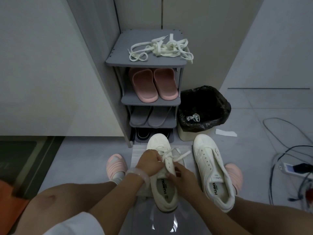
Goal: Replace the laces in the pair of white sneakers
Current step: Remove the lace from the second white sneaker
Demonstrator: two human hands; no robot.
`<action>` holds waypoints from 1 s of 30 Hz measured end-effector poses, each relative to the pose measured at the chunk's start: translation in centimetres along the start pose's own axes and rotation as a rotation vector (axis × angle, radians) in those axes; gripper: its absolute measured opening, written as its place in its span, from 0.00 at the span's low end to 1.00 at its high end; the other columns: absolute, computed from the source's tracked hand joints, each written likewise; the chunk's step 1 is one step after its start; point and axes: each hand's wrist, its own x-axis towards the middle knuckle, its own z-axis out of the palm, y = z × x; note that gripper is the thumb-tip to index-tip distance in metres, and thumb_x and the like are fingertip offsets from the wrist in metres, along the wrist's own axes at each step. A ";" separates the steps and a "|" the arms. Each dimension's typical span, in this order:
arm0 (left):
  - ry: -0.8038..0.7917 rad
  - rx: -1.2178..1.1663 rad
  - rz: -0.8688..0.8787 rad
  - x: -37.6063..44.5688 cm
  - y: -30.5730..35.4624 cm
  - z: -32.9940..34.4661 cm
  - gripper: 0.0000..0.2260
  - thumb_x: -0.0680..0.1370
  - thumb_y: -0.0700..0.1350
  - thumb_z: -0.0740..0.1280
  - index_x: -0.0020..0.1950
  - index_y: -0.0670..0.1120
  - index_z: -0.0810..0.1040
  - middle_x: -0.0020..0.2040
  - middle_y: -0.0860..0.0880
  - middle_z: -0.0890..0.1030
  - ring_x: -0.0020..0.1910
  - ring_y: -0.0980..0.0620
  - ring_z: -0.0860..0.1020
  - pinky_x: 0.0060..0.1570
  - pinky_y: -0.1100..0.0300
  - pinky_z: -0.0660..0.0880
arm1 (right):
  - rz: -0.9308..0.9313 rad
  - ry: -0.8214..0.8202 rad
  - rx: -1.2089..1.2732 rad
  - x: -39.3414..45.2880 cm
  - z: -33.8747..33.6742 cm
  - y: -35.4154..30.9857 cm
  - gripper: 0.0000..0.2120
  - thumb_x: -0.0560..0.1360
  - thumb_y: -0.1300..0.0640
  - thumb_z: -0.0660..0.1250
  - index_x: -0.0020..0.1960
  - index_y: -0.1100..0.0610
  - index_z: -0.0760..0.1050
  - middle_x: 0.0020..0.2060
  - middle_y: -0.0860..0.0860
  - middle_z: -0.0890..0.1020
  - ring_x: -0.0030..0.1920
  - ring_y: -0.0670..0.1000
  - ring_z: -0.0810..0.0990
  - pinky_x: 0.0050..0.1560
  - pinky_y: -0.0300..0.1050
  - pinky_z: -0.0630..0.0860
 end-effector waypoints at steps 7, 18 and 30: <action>-0.157 -0.394 -0.219 0.1 -1.1 -0.3 0.15 0.79 0.44 0.62 0.32 0.47 0.64 0.32 0.50 0.67 0.32 0.57 0.65 0.31 0.67 0.62 | 0.014 0.030 -0.318 0.1 0.9 0.4 0.18 0.78 0.48 0.59 0.65 0.55 0.69 0.52 0.54 0.80 0.53 0.53 0.78 0.48 0.41 0.70; -0.089 -0.128 0.070 0.0 -1.6 -1.2 0.07 0.76 0.36 0.63 0.52 0.44 0.69 0.36 0.52 0.73 0.37 0.56 0.71 0.35 0.68 0.66 | 0.120 0.058 -0.366 -0.3 0.9 0.1 0.21 0.80 0.60 0.52 0.72 0.55 0.61 0.53 0.57 0.79 0.53 0.56 0.78 0.52 0.46 0.74; 0.158 -0.187 0.049 -1.8 -1.5 1.2 0.08 0.74 0.48 0.69 0.42 0.44 0.76 0.39 0.50 0.76 0.37 0.56 0.72 0.34 0.74 0.66 | 0.126 0.181 -0.369 -0.9 2.0 0.3 0.21 0.79 0.60 0.51 0.72 0.55 0.60 0.51 0.55 0.80 0.51 0.55 0.79 0.50 0.46 0.73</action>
